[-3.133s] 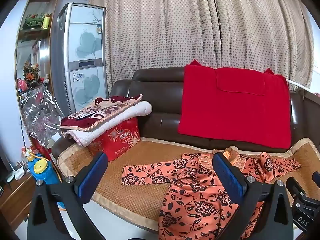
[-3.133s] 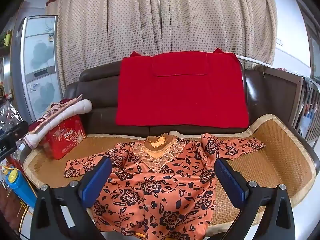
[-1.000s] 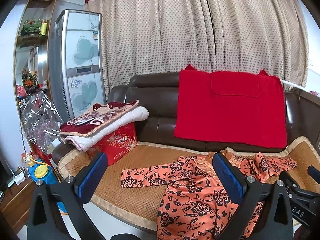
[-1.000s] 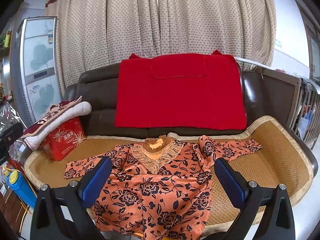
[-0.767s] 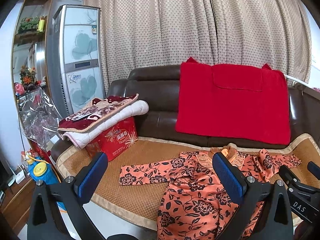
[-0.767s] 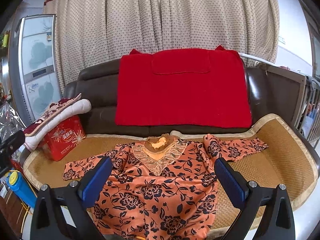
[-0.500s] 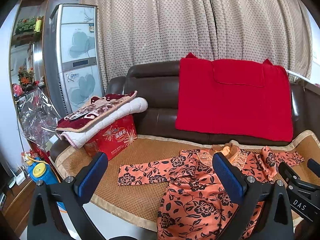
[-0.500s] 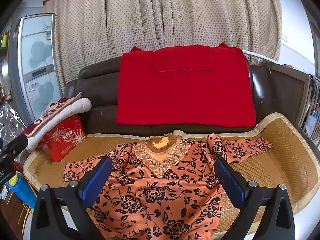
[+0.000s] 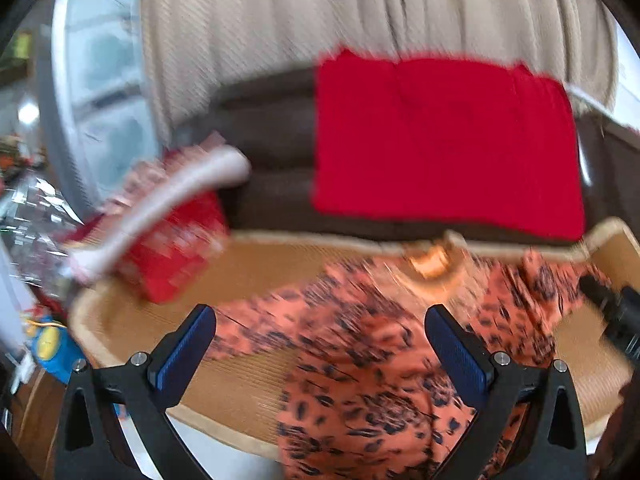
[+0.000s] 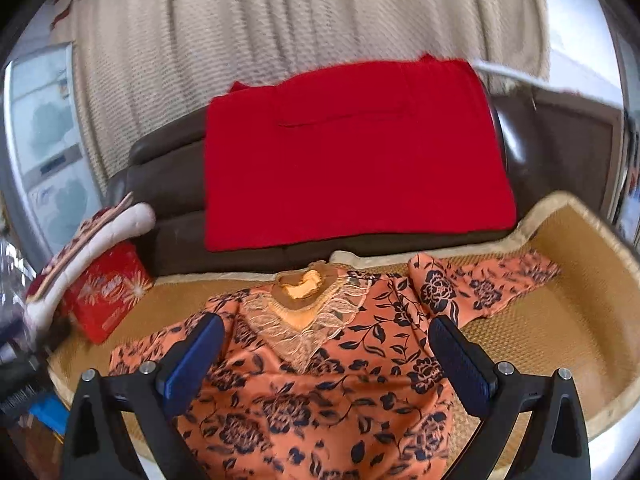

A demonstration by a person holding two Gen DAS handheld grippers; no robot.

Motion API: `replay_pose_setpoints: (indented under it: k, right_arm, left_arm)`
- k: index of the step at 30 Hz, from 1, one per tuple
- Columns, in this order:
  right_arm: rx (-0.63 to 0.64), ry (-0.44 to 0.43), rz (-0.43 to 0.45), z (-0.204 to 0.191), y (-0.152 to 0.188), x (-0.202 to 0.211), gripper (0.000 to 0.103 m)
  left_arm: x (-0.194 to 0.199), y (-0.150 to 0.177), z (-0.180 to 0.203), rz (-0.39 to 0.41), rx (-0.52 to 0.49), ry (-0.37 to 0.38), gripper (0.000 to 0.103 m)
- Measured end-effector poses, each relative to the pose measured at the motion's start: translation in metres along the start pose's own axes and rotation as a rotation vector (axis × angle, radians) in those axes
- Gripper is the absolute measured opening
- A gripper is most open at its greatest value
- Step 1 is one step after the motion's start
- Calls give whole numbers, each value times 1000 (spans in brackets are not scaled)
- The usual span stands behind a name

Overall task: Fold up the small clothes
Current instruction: 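Grasp the blouse sleeve cuff with the right gripper and lift it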

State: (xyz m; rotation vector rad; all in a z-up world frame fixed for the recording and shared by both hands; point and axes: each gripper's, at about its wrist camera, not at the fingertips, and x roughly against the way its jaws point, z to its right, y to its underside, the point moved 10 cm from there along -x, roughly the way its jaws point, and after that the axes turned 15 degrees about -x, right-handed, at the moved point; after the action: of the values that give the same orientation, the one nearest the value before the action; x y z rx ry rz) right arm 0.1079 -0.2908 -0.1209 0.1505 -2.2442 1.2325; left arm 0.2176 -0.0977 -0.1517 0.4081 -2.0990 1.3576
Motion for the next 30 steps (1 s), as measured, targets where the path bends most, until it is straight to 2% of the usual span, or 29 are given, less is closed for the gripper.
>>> replay_pose_setpoints:
  k: [3,5,7,9,10,13,16,18,20,28,30]
  right_arm:
    - [-105,-1,-10,47,-16,-43,103]
    - [-181,23,3,92,-31,-71,103]
    - [-293,58,6,154,-48,-102,103]
    - [-437,85,24,214,-61,-122,103]
    - [-512,95,38,241,-65,-127,103]
    - [-772,84,108,331,-77,-138,97]
    - [-880,85,143,382,-92,-149,91]
    - [-890,93,163,408,-106,-160,87]
    - [-880,117,157,429,-116,-173,83]
    - [-851,271,101,488,-132,-232,75]
    - [-848,288,101,498,-136,-245,68]
  left_arm:
    - [-73,12,35,-135,-12,98,103]
    - [-114,22,57,-201,6,155,103]
    - [-155,30,78,-269,43,226,103]
    - [-182,32,95,-291,90,288,103]
    - [-193,29,101,-275,119,310,103]
    - [-207,15,103,-184,160,281,103]
    - [-216,8,104,-115,87,198,103]
    - [-219,8,106,-107,10,150,103]
    - [-222,7,108,-113,-38,135,103]
    - [-232,2,128,-102,-86,152,103]
    - [-232,2,132,-100,-104,148,103]
